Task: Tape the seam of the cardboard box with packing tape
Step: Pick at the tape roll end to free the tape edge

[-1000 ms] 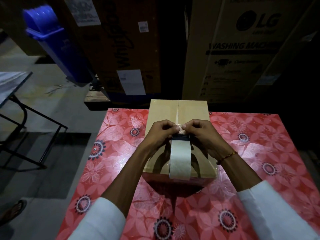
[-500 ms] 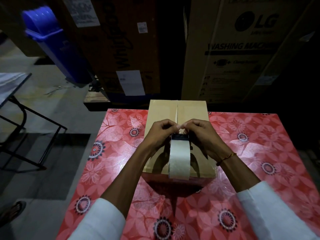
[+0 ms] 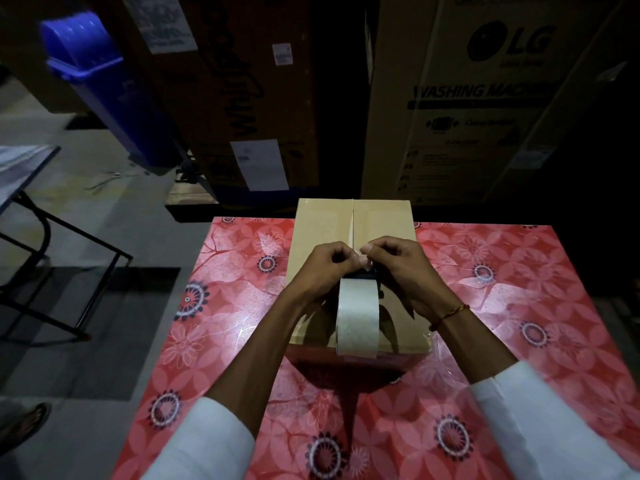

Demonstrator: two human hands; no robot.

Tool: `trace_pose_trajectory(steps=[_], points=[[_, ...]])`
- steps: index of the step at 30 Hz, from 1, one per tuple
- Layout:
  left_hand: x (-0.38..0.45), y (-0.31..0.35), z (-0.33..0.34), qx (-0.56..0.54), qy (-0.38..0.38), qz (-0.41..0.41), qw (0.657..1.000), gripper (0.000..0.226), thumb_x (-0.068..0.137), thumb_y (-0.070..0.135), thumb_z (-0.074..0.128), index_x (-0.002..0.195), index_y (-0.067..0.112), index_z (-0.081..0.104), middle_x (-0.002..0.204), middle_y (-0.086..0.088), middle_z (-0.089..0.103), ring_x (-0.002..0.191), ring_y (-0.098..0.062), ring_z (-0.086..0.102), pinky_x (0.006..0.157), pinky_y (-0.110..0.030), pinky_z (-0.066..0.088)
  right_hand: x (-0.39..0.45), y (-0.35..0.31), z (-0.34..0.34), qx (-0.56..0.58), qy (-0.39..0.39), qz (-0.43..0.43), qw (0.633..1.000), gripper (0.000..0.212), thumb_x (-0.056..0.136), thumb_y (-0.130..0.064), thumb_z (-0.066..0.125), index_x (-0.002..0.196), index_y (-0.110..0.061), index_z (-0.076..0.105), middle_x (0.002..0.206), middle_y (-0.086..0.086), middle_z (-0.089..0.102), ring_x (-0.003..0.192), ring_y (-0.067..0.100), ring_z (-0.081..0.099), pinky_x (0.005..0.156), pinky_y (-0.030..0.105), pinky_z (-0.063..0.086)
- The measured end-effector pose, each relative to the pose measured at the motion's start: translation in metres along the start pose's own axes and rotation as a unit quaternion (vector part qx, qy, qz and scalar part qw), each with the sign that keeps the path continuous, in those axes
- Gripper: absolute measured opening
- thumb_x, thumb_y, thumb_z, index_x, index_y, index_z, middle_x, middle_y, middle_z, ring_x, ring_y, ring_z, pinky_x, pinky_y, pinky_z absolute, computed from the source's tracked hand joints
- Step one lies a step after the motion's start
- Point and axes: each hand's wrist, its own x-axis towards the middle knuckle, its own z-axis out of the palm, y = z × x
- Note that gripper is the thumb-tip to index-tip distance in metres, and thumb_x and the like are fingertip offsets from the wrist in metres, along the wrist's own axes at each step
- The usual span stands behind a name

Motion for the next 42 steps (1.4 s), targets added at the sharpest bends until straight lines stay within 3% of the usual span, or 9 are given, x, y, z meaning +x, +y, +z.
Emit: trace_pose_trajectory(steps=[4,13,16,18,21,24,29,36,42], points=[[0.0,-0.001,0.0,-0.016,0.008,-0.01,1.0,0.018,0.093,0.023,0.069,0.09,0.005,0.067,0.083,-0.007,0.071,0.078,-0.015,0.069,0.075,-0.031,0.055,-0.002,0.002,-0.006,0.029,-0.006,0.026,0.999,0.016,0.094,-0.014,0.068,0.105,-0.004,0.074,0.104,0.022,0.072,0.095,0.031,0.068,0.088,0.043,0.056],[-0.002,0.0,0.006,-0.022,0.06,-0.016,0.998,0.025,0.101,0.021,0.055,0.097,0.002,0.07,0.092,-0.012,0.07,0.086,-0.021,0.065,0.082,-0.036,0.051,-0.006,0.001,-0.004,0.03,0.009,0.01,0.999,0.022,0.093,-0.001,0.064,0.115,-0.002,0.067,0.092,0.015,0.069,0.08,0.017,0.072,0.067,0.022,0.058],[-0.004,0.0,0.014,-0.024,0.084,-0.008,0.996,0.023,0.102,0.021,0.054,0.097,0.003,0.067,0.097,-0.015,0.071,0.091,-0.027,0.067,0.087,-0.042,0.053,-0.008,0.005,-0.001,0.027,0.023,-0.005,0.999,0.023,0.094,-0.008,0.067,0.117,-0.01,0.069,0.109,0.026,0.069,0.094,0.028,0.072,0.076,0.031,0.061],[-0.005,-0.001,0.015,-0.025,0.095,-0.006,0.995,0.02,0.102,0.021,0.053,0.097,0.005,0.063,0.097,-0.015,0.069,0.093,-0.03,0.067,0.089,-0.045,0.054,-0.011,0.01,0.002,0.002,0.02,-0.021,1.0,0.026,0.096,-0.012,0.065,0.121,-0.02,0.068,0.118,0.018,0.067,0.102,0.032,0.07,0.078,0.037,0.06],[-0.005,-0.004,0.016,-0.029,0.103,0.001,0.994,0.017,0.102,0.023,0.052,0.094,0.009,0.059,0.098,-0.016,0.068,0.095,-0.037,0.065,0.089,-0.05,0.053,-0.018,0.016,0.003,-0.03,0.015,-0.031,0.999,0.036,0.1,-0.011,0.056,0.131,-0.028,0.061,0.129,-0.001,0.064,0.114,0.024,0.066,0.08,0.035,0.056],[-0.009,-0.004,0.017,-0.043,0.13,0.005,0.991,0.016,0.104,0.023,0.049,0.091,0.017,0.057,0.1,-0.012,0.067,0.091,-0.026,0.063,0.088,-0.044,0.052,-0.028,0.021,-0.001,-0.013,-0.005,-0.022,1.0,0.045,0.099,-0.007,0.052,0.136,-0.033,0.054,0.136,-0.004,0.062,0.125,0.016,0.06,0.098,0.044,0.052],[-0.013,-0.002,0.01,-0.145,0.174,-0.003,0.974,0.017,0.105,0.018,0.048,0.092,0.013,0.058,0.105,-0.009,0.071,0.097,-0.023,0.066,0.088,-0.038,0.053,-0.045,0.025,0.004,-0.032,-0.049,-0.026,0.998,0.056,0.098,-0.002,0.06,0.143,-0.028,0.042,0.142,0.002,0.054,0.13,0.012,0.055,0.104,0.034,0.052],[-0.012,0.018,0.003,-0.281,0.185,-0.003,0.942,0.018,0.104,0.013,0.049,0.094,0.008,0.064,0.094,-0.009,0.07,0.083,-0.021,0.067,0.083,-0.042,0.057,-0.05,0.02,0.024,-0.023,0.012,-0.05,0.998,0.04,0.098,-0.006,0.059,0.133,-0.024,0.052,0.116,0.007,0.07,0.098,0.02,0.068,0.071,0.031,0.053],[-0.019,0.023,0.001,-0.28,0.186,0.049,0.941,0.013,0.098,0.012,0.059,0.091,0.009,0.069,0.094,-0.01,0.072,0.084,-0.019,0.07,0.074,-0.036,0.06,-0.056,0.018,0.034,0.018,0.035,-0.06,0.997,0.028,0.1,-0.008,0.058,0.113,-0.031,0.067,0.123,0.012,0.069,0.099,0.028,0.068,0.076,0.038,0.05]])
